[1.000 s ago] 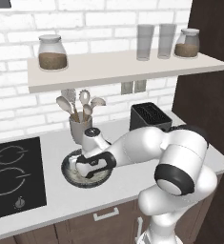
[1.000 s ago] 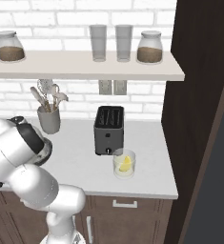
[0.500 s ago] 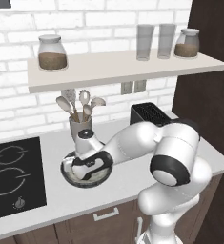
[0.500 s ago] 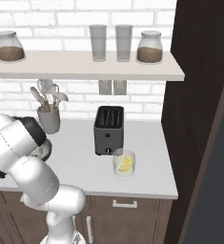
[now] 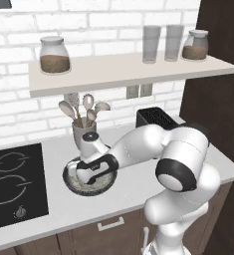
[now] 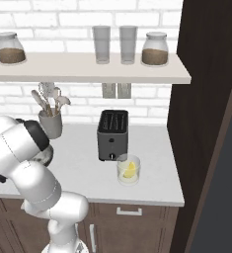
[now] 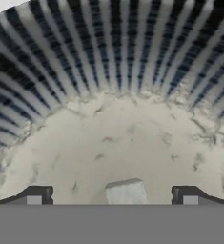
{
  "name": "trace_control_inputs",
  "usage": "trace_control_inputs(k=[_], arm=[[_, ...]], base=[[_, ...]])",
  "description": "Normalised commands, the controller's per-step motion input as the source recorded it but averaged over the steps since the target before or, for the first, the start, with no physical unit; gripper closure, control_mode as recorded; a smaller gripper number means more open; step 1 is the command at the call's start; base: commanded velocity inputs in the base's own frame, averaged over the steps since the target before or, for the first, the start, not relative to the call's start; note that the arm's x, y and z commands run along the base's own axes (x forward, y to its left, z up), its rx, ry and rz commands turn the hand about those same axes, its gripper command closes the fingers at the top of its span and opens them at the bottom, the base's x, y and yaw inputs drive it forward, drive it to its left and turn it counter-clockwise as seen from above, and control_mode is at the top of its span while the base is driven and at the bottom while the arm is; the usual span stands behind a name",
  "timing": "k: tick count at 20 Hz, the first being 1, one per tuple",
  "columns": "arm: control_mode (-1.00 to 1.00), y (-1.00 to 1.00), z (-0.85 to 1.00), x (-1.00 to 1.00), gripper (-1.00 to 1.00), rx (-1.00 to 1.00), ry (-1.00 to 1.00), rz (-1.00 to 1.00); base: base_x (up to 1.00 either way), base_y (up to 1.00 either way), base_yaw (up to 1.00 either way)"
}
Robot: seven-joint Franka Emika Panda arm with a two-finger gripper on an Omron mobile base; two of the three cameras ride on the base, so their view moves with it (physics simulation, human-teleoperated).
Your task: Grab a lemon wedge from the fridge and one ice cube from the ice bowl, and put them in the glass of lemonade.
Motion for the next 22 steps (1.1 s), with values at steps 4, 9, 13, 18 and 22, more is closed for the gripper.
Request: trace_control_inputs(k=[4, 9, 13, 18, 22], arm=[[-1.0, -0.07, -0.04, 0.04, -1.0, 0.0, 0.0, 0.0], [-1.0, 0.0, -0.04, -0.04, -1.0, 0.0, 0.0, 0.0], [-1.0, 0.0, 0.0, -0.07, -1.0, 0.0, 0.0, 0.0], [-1.0, 0.0, 0.0, -0.02, -1.0, 0.0, 0.0, 0.0], [-1.0, 0.0, 0.0, 0.0, -1.0, 0.0, 0.0, 0.0]], base=[[0.0, 0.0, 0.0], [0.0, 0.0, 0.0], [0.0, 0.0, 0.0], [0.0, 0.0, 0.0], [0.0, 0.0, 0.0]])
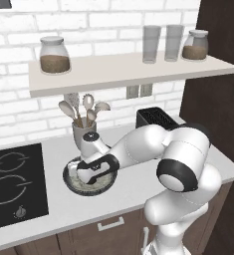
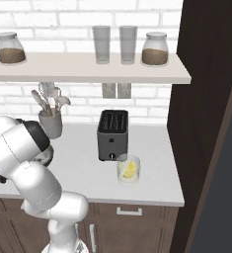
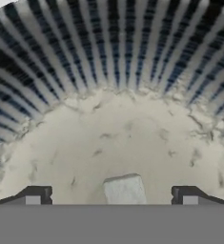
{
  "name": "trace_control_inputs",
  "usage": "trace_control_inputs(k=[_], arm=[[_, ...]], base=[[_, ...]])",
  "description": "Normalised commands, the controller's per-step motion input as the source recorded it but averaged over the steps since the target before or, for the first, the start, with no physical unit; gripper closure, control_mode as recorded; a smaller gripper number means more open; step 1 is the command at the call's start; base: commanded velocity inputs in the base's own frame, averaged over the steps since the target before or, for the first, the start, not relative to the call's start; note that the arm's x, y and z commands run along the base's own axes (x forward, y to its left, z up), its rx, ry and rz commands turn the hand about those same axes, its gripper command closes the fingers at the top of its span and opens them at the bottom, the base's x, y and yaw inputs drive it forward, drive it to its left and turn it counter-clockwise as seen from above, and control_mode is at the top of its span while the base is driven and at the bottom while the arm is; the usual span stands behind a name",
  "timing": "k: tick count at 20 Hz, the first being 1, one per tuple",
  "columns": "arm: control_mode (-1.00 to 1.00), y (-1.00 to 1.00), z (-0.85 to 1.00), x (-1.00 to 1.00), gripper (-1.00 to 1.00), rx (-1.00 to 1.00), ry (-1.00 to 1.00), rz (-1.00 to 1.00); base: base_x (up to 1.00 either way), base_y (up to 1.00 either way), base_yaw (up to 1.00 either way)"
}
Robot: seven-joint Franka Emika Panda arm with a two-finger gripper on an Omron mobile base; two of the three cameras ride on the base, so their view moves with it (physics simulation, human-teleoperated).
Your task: Grab a lemon wedge from the fridge and one ice cube from the ice bowl, and put them in the glass of lemonade.
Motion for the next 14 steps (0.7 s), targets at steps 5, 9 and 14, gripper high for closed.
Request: trace_control_inputs(k=[5, 9, 14], arm=[[-1.0, 0.0, -0.16, 0.0, -1.0, 0.01, 0.0, 0.0], [-1.0, 0.0, -0.01, 0.0, -1.0, 0.0, 0.0, 0.0], [-1.0, 0.0, 0.0, 0.0, 1.0, 0.0, 0.0, 0.0]], base=[[0.0, 0.0, 0.0], [0.0, 0.0, 0.0], [0.0, 0.0, 0.0]])
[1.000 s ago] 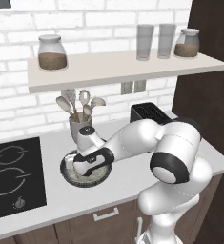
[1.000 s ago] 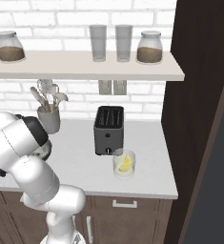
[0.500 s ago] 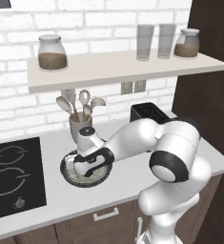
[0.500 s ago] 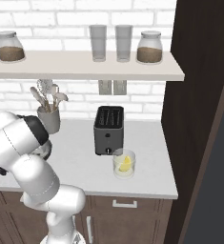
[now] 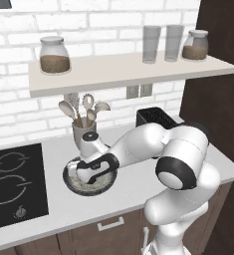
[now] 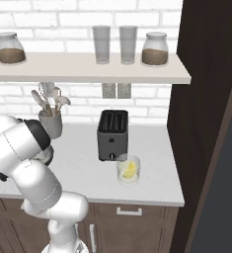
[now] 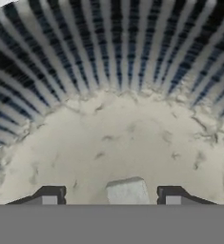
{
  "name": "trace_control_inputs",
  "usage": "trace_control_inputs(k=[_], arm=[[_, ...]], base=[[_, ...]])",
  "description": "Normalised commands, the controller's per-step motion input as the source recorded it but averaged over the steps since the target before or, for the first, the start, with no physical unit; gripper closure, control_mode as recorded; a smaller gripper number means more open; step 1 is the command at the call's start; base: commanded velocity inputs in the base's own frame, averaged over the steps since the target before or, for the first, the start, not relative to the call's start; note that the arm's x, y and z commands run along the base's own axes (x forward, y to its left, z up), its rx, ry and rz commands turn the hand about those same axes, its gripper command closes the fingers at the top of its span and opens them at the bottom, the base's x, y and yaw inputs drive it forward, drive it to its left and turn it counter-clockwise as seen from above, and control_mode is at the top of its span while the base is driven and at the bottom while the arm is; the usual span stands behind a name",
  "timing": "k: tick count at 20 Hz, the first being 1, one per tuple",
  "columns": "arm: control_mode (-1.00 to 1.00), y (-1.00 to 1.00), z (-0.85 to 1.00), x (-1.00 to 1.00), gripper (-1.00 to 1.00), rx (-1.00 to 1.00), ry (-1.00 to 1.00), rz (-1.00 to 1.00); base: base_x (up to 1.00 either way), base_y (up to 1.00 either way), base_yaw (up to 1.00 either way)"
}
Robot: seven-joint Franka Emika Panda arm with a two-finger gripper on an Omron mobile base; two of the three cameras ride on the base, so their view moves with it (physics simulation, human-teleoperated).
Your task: Grab a lemon wedge from the fridge and one ice cube from the ice bowl, and put them in the glass of lemonade.
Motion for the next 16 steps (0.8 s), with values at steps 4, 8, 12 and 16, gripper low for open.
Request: trace_control_inputs(k=[4, 8, 12, 16], arm=[[-1.0, 0.0, 0.0, 0.0, 1.0, 0.0, 0.0, 0.0], [-1.0, 0.0, 0.0, 0.04, 1.0, 0.0, 0.01, 0.0], [-1.0, 0.0, 0.0, 0.0, 1.0, 0.0, 0.0, 0.0], [-1.0, 0.0, 0.05, 0.0, 1.0, 0.0, -0.01, 0.0]], base=[[0.0, 0.0, 0.0], [0.0, 0.0, 0.0], [0.0, 0.0, 0.0], [0.0, 0.0, 0.0]])
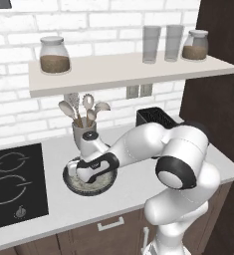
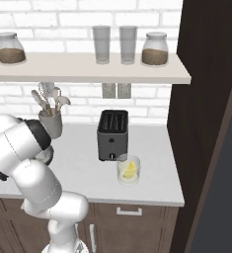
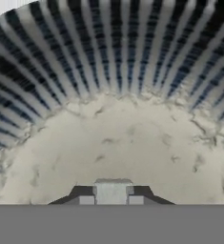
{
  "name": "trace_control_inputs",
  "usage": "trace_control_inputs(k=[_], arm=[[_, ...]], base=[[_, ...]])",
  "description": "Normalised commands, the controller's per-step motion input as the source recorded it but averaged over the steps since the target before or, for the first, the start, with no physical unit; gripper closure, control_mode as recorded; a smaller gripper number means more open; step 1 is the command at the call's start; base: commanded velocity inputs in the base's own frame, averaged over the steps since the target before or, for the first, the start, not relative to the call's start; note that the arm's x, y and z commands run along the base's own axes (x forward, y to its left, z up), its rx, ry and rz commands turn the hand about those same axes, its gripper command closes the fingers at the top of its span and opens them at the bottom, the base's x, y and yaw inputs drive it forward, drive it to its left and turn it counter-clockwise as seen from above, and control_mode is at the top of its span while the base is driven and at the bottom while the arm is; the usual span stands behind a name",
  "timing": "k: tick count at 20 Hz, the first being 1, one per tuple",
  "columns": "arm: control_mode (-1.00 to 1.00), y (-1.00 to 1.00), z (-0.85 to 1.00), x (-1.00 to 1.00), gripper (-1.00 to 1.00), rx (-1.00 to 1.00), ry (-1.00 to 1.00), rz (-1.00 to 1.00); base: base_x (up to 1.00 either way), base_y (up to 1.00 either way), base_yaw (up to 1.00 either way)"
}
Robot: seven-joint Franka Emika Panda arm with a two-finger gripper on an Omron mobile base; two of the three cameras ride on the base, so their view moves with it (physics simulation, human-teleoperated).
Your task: Grab a lemon wedge from the fridge and one ice cube from the ice bowl, and put them in the glass of lemonade.
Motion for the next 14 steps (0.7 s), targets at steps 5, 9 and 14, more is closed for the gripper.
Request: trace_control_inputs(k=[5, 9, 14], arm=[[-1.0, 0.0, 0.47, -0.01, 1.0, 0.02, -0.1, 0.0], [-1.0, -0.01, 0.48, -0.08, 1.0, 0.06, -0.15, 0.0], [-1.0, 0.0, 0.28, -0.23, 1.0, 0.03, -0.18, 0.0]], base=[[0.0, 0.0, 0.0], [0.0, 0.0, 0.0], [0.0, 0.0, 0.0]])
